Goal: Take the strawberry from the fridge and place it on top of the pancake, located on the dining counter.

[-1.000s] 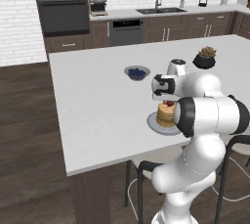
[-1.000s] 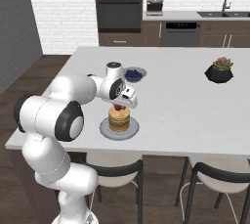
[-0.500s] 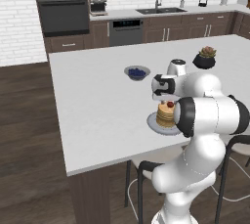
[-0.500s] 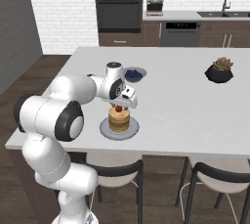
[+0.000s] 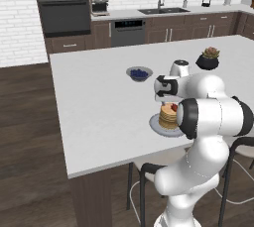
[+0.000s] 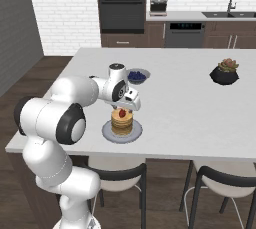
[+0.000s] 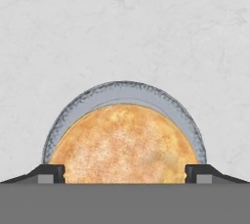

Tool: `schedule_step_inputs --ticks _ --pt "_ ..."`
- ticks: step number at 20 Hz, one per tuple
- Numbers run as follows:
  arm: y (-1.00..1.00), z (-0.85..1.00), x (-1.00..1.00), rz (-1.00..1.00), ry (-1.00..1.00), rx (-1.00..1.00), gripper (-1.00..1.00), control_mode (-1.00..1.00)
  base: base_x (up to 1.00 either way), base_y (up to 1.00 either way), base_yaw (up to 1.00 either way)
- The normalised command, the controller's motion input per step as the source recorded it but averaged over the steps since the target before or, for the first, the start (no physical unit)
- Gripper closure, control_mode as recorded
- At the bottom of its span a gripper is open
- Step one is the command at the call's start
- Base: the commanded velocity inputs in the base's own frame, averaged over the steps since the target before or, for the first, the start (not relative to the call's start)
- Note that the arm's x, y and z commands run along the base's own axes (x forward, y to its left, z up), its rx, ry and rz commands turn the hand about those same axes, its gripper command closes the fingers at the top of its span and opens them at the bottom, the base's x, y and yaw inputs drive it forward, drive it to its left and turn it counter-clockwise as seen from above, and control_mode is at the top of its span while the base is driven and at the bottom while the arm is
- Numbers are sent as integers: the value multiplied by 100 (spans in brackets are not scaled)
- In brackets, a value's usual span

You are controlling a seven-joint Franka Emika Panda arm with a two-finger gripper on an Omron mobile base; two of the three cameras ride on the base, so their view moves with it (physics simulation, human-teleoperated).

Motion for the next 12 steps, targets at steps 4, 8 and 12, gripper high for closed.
schedule_step_inputs --ticks 4,8,12 --pt "0 1 0 0 0 0 -100 -100 0 0 0" --pt "0 14 -4 0 0 -2 -100 -100 0 0 0" --pt "1 39 -36 0 0 -5 -100 -100 0 0 0"
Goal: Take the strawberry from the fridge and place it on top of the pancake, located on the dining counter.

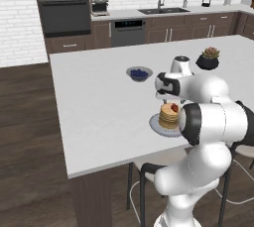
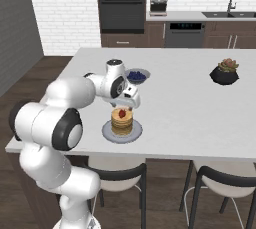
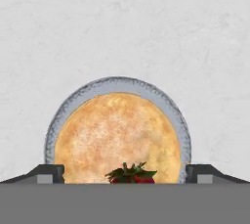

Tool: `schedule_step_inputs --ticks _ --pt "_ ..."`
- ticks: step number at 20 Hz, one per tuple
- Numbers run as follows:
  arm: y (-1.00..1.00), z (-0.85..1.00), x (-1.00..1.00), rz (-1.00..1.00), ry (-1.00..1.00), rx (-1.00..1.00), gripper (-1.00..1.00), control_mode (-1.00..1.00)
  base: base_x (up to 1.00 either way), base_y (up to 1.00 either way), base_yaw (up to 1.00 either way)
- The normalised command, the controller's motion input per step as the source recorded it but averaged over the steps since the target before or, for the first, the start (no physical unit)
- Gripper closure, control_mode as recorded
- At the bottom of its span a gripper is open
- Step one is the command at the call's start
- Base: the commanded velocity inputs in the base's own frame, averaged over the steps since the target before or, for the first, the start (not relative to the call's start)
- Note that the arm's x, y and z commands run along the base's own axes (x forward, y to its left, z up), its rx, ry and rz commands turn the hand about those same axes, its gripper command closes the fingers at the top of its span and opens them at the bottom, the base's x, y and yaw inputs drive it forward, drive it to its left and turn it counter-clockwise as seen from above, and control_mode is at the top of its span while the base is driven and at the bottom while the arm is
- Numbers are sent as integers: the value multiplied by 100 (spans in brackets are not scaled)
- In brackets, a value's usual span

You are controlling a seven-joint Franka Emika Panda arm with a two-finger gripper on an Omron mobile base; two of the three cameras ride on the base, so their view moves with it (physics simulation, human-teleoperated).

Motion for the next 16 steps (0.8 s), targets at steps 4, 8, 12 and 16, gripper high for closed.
schedule_step_inputs --ticks 4,8,12,16 --pt "30 60 -87 7 -2 -14 -100 -100 0 0 0" --pt "56 57 -100 16 -1 -28 -100 -100 0 0 0" --pt "57 64 -100 17 0 -27 -100 -100 0 0 0" --pt "46 54 -100 17 0 -18 -100 -100 0 0 0"
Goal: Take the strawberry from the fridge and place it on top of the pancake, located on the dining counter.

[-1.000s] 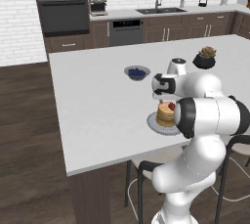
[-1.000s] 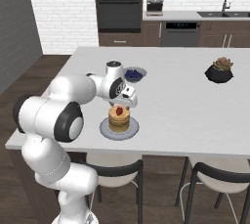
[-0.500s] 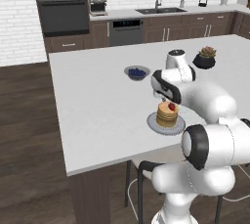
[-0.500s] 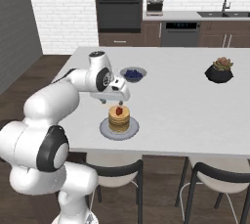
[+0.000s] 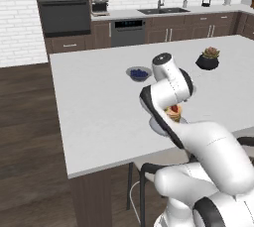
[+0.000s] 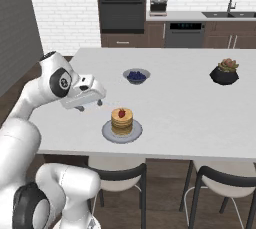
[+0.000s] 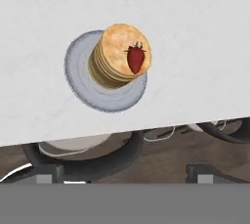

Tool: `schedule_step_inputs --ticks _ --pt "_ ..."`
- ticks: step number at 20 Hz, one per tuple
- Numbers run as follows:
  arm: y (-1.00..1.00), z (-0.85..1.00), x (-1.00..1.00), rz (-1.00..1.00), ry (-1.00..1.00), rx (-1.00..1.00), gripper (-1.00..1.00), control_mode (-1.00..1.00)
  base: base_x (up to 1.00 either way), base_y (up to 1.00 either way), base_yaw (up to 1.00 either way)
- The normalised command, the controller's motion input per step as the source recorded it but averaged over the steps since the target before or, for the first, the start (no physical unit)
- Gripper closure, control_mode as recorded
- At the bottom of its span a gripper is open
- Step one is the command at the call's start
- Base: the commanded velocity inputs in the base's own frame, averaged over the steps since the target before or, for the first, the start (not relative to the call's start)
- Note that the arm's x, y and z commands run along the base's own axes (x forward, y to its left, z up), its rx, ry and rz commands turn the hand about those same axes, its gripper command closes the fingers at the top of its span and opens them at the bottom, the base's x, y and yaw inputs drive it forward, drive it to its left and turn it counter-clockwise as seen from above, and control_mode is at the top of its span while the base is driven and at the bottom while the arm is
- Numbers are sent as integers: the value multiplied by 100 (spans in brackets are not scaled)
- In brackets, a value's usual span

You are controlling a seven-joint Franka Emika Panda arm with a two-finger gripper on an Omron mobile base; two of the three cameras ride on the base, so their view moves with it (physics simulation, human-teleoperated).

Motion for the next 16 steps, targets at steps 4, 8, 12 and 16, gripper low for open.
schedule_step_inputs --ticks 4,8,12,16 --pt "32 34 -100 21 3 -3 -100 -100 0 0 0" --pt "39 21 -85 21 7 0 -100 -100 0 0 0" --pt "42 2 -55 19 11 3 -100 -100 0 0 0" --pt "55 0 -37 6 3 9 -100 -100 0 0 0"
